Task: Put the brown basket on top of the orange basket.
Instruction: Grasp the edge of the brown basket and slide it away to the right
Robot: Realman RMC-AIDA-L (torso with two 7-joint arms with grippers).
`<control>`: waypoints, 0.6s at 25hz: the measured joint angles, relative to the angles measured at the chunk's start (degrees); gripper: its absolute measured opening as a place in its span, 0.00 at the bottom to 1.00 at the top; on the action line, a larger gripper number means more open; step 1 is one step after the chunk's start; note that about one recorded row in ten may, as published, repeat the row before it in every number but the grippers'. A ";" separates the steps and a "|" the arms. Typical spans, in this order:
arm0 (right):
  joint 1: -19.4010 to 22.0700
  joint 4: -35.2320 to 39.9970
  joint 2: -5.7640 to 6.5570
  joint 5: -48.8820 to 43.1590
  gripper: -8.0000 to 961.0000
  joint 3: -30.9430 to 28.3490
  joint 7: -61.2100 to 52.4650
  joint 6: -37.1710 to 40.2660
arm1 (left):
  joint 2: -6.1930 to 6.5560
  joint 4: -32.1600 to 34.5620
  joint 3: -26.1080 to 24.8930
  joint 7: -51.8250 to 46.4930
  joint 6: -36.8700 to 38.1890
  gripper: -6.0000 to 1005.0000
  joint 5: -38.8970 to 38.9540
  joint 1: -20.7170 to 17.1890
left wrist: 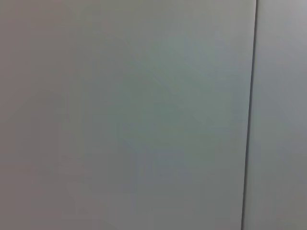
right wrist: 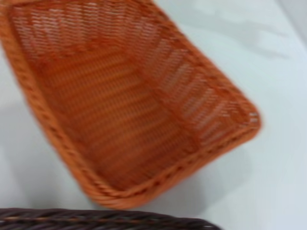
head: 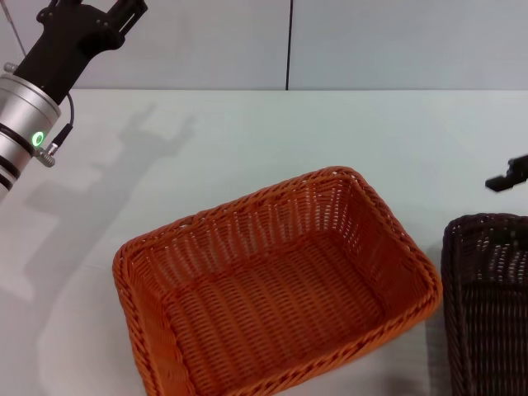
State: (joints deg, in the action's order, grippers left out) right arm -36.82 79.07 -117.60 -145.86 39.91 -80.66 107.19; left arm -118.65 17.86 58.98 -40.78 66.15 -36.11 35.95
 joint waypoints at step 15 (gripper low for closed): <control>-0.54 -6.33 0.81 -7.54 0.70 0.59 -1.07 -6.74 | 0.06 -0.02 -0.01 0.00 -0.31 0.80 1.40 -0.55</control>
State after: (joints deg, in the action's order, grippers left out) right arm -37.35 72.75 -116.78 -153.39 40.50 -81.74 100.45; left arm -118.59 17.84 58.97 -40.78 65.84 -34.72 35.41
